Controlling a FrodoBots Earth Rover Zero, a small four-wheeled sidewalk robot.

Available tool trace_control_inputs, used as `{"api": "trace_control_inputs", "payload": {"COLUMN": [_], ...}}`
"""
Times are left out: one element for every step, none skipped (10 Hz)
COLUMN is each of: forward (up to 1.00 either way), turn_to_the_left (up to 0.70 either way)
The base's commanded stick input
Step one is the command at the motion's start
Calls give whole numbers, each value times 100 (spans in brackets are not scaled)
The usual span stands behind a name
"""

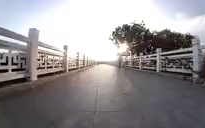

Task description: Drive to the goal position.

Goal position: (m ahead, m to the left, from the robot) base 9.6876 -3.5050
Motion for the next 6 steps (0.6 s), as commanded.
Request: {"api": "trace_control_inputs", "payload": {"forward": [45, 45, 45, 45, 45, 45], "turn_to_the_left": [0, 0, 0, 0, 0, 0]}}
